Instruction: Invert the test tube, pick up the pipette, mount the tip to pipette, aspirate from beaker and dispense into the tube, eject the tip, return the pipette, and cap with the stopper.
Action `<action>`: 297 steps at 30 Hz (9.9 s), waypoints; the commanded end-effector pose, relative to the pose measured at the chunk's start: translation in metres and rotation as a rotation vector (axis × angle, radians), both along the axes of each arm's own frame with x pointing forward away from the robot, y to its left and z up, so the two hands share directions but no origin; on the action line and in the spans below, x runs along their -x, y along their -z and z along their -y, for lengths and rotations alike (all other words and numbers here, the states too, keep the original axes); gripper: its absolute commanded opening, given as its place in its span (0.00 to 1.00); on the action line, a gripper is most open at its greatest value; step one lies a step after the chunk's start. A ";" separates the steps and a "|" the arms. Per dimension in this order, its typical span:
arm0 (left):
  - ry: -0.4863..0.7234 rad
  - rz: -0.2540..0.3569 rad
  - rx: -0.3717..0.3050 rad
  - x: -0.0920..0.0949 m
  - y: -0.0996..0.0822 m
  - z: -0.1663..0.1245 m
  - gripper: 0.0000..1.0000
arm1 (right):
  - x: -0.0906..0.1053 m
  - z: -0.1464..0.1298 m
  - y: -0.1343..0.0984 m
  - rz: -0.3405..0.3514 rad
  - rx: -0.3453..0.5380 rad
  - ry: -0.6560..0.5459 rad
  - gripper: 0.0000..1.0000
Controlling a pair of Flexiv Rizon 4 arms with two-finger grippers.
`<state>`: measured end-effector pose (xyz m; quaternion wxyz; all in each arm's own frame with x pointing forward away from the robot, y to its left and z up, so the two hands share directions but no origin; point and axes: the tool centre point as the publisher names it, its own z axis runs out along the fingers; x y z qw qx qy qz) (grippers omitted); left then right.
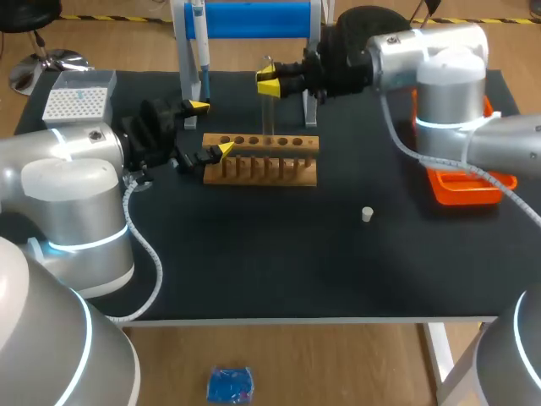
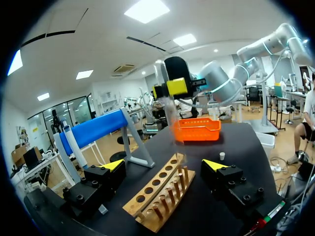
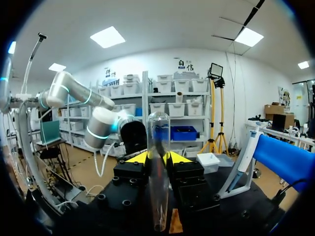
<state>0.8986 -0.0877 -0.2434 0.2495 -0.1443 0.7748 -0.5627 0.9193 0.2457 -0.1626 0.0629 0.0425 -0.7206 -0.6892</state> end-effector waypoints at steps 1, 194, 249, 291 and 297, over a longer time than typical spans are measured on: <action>-0.001 0.000 -0.001 0.000 0.000 0.001 1.00 | 0.014 0.009 -0.017 -0.018 0.024 0.045 0.00; 0.624 1.386 -0.307 0.032 -0.065 0.140 1.00 | -0.020 0.028 0.016 -1.488 0.152 0.009 0.00; 0.650 1.375 -0.301 0.033 -0.064 0.143 0.00 | -0.025 0.069 0.010 -0.739 0.026 0.232 1.00; 0.650 1.375 -0.301 0.033 -0.064 0.143 0.00 | -0.015 0.137 0.112 0.293 0.156 0.012 1.00; 0.650 1.375 -0.301 0.033 -0.064 0.143 0.00 | -0.017 0.132 0.114 0.322 0.201 0.014 1.00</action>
